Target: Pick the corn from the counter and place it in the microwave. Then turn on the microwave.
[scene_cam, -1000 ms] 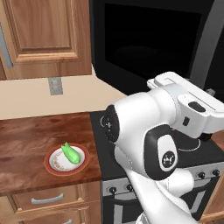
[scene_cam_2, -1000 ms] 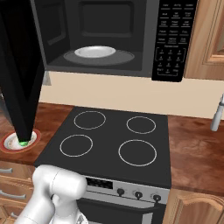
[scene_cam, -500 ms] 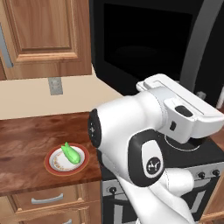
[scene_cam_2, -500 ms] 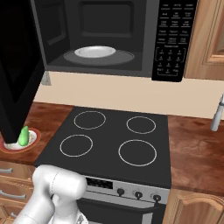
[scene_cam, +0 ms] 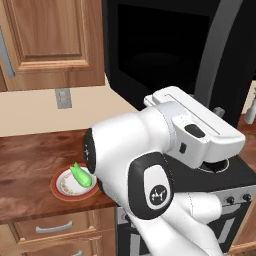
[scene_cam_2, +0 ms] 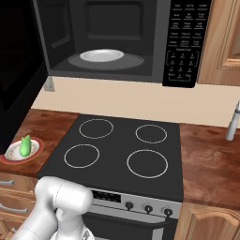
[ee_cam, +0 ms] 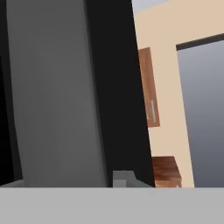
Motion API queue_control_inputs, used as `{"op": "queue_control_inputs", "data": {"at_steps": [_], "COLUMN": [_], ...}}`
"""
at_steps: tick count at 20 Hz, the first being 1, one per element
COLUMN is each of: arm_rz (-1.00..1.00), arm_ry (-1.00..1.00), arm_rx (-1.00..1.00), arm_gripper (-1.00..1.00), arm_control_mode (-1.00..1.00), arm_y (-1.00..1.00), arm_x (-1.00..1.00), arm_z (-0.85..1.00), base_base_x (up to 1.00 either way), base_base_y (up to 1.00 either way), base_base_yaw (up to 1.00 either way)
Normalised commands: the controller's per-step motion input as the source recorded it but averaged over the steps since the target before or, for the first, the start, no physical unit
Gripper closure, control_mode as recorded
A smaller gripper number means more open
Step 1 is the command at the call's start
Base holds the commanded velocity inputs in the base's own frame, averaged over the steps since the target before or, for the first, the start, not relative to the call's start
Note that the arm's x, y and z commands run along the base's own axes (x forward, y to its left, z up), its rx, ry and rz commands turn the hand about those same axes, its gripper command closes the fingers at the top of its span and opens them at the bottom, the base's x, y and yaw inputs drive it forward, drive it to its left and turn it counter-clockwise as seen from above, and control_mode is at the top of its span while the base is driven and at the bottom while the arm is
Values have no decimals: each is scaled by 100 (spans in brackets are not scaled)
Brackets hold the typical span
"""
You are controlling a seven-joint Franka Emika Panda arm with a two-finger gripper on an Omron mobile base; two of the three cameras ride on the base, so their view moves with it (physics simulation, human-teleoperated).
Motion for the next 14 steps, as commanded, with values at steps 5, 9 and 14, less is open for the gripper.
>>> {"op": "queue_control_inputs", "data": {"at_steps": [5, 9, 14], "arm_rz": [0, 0, 1], "arm_ry": [0, 0, 1], "arm_rx": [0, -2, -1], "arm_gripper": [100, -100, -100], "arm_control_mode": [-100, -100, -100], "arm_y": [22, 28, 17], "arm_x": [-31, -21, -7], "arm_z": [-9, -15, -9], "base_base_x": [0, 0, 0], "base_base_y": [0, 0, 0], "base_base_yaw": [0, 0, 0]}}
